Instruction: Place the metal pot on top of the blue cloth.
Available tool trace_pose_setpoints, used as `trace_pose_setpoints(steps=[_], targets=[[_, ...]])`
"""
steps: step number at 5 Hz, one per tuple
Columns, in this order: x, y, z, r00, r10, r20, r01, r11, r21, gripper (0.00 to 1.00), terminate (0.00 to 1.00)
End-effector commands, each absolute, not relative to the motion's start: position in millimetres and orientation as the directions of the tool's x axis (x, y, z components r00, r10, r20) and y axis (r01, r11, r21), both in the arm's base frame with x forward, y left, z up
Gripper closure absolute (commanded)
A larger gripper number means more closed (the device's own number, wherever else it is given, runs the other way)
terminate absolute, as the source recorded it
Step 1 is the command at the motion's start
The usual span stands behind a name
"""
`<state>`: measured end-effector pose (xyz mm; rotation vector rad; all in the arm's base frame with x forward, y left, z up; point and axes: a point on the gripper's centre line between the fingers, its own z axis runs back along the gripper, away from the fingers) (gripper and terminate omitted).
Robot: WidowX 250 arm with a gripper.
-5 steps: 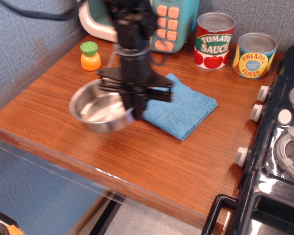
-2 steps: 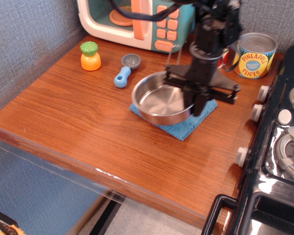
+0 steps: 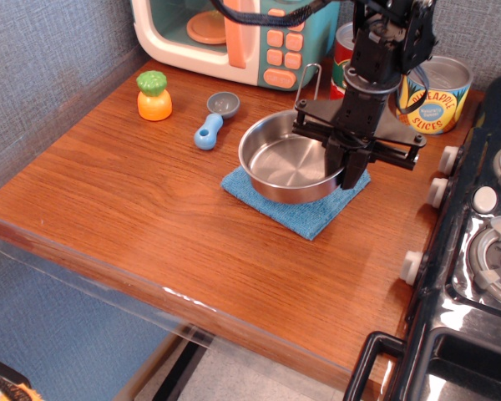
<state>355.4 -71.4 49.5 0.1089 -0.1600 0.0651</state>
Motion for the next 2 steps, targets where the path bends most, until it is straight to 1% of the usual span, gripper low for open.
trace_pose_setpoints(steps=[1,2], targets=[[364.4,-62.2,46.3,0.983,0.065,0.172,-0.091,0.985,0.146,1.00,0.00],[368.1,-63.8,43.0,0.983,0.053,0.174,-0.080,0.985,0.154,1.00,0.00]])
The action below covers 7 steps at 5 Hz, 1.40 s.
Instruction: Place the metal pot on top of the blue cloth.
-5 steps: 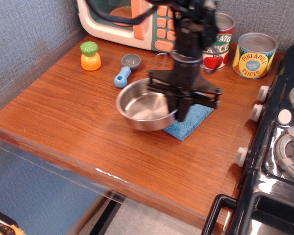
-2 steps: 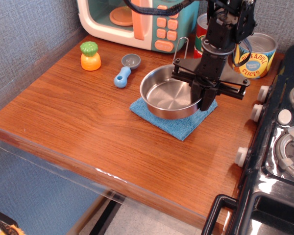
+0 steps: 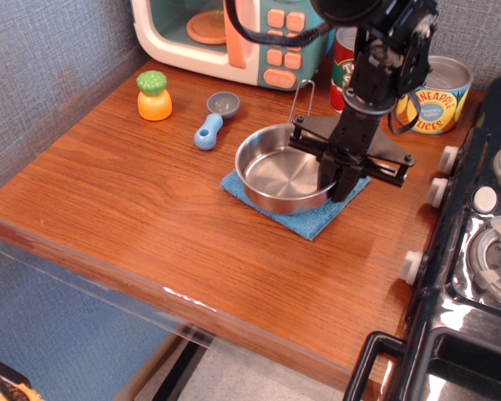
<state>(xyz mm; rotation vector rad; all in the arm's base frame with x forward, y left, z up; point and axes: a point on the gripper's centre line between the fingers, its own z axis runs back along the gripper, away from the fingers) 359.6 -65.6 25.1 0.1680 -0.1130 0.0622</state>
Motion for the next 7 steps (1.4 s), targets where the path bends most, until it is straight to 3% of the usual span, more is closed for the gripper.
trace_pose_setpoints(steps=[1,2,4,5,7], targets=[[369,-64,42,0.984,0.051,0.171,-0.075,0.988,0.139,0.00,0.00],[367,-62,54,0.980,0.056,0.191,-0.078,0.991,0.106,0.00,0.00],[350,-40,97,0.969,0.067,0.238,-0.067,0.998,-0.010,0.00,0.00],[334,-24,99,0.975,0.056,0.213,-0.053,0.998,-0.020,0.00,0.00],[304,5,79,0.991,-0.034,0.129,0.034,0.999,-0.005,0.00,0.00]])
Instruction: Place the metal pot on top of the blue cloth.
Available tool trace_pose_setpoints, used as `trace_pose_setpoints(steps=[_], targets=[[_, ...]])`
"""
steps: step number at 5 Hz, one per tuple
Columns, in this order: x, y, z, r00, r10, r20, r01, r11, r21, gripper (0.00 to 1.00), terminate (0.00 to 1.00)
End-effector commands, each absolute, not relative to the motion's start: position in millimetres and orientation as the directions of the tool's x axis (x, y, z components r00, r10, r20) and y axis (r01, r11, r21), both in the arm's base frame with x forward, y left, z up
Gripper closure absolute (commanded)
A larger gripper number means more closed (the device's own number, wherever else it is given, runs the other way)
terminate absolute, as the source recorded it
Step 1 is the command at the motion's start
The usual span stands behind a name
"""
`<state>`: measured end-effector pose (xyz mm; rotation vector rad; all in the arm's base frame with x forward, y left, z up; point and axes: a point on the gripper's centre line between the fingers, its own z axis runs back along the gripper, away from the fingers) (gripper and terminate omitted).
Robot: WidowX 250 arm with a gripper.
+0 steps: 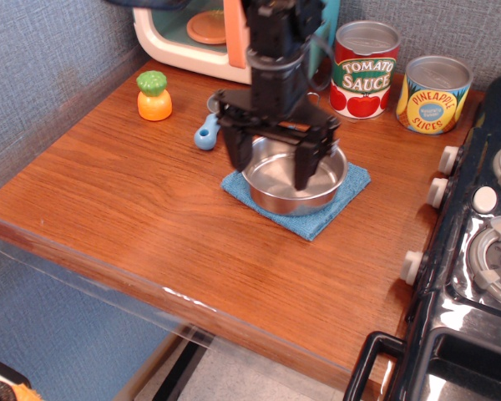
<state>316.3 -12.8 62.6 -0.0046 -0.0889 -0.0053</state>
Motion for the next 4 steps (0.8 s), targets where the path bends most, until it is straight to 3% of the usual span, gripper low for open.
trace_pose_setpoints(steps=[1,3,4], targets=[[291.5,16.7,81.4,0.989,-0.028,0.146,0.029,1.000,-0.005,0.00,0.00],[286.1,24.8,83.6,0.984,-0.039,0.174,0.041,0.999,-0.004,0.00,0.00],[286.1,24.8,83.6,0.984,-0.039,0.174,0.041,0.999,-0.004,0.00,1.00]])
